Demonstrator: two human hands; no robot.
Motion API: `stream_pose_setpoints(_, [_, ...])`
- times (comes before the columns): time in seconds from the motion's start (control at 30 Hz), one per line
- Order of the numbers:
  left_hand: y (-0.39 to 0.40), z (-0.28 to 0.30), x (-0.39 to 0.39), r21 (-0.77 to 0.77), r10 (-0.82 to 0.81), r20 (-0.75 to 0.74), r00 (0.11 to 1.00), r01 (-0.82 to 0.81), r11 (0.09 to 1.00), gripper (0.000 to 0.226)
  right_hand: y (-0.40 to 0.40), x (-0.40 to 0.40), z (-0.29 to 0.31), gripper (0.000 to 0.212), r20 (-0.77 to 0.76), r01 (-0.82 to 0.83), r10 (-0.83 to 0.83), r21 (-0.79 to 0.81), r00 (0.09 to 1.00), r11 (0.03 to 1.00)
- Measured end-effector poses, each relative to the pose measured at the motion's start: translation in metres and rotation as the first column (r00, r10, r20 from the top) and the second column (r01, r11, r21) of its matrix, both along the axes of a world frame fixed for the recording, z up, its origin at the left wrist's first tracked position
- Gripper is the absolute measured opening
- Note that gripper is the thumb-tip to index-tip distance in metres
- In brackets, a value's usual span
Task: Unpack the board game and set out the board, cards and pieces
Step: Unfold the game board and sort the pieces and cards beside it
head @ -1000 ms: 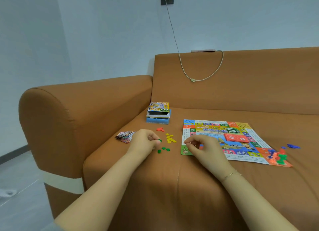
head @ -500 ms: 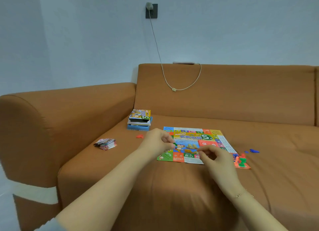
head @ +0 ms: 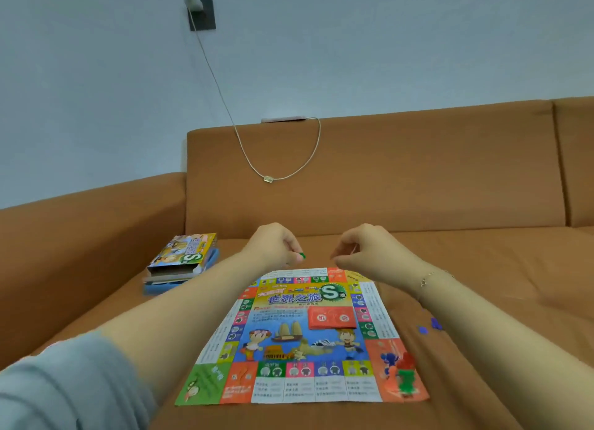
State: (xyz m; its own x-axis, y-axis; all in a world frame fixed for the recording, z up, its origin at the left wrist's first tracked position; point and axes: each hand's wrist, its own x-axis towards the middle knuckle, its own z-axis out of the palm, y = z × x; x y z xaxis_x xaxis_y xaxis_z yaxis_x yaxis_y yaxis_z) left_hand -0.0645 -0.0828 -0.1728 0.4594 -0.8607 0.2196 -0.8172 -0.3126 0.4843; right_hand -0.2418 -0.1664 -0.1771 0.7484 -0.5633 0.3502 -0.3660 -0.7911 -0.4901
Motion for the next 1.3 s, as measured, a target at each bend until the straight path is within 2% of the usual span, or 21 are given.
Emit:
stream_pose_setpoints(0.17, [-0.071, -0.011, 0.032, 0.088, 0.086, 0.033, 0.996, -0.088, 0.992, 0.014, -0.048, 0.024, 0.005, 0.009, -0.007, 0.003, -0.003, 0.071, 1.0, 0.997])
stream_pose_setpoints(0.33, [-0.126, -0.041, 0.064, 0.177, 0.178, 0.13, 0.975, -0.2, 0.964, 0.016, -0.077, 0.035, -0.023, 0.011, -0.007, -0.004, 0.005, 0.14, 1.0, 0.99])
stream_pose_setpoints(0.5, [-0.148, -0.057, 0.078, 0.176, 0.253, 0.112, 0.961, -0.27, 0.947, 0.011, -0.086, 0.039, -0.036, 0.014, -0.005, -0.026, 0.027, 0.182, 1.0, 0.983])
stream_pose_setpoints(0.63, [-0.152, -0.063, 0.082, 0.127, 0.263, 0.119, 0.957, -0.277, 0.952, 0.02, -0.082, 0.038, -0.033, 0.016, 0.015, -0.038, 0.036, 0.184, 0.999, 0.982])
stream_pose_setpoints(1.07, [-0.118, -0.038, 0.078, 0.019, 0.242, 0.151, 0.958, -0.248, 0.969, 0.018, -0.062, 0.033, -0.023, 0.018, 0.007, -0.026, 0.025, 0.129, 1.0, 0.991])
stream_pose_setpoints(1.3, [-0.015, -0.011, 0.046, 0.132, 0.104, 0.293, 0.95, -0.147, 0.98, 0.013, -0.014, 0.037, -0.014, 0.01, -0.033, -0.127, 0.128, 0.027, 0.991, 0.992])
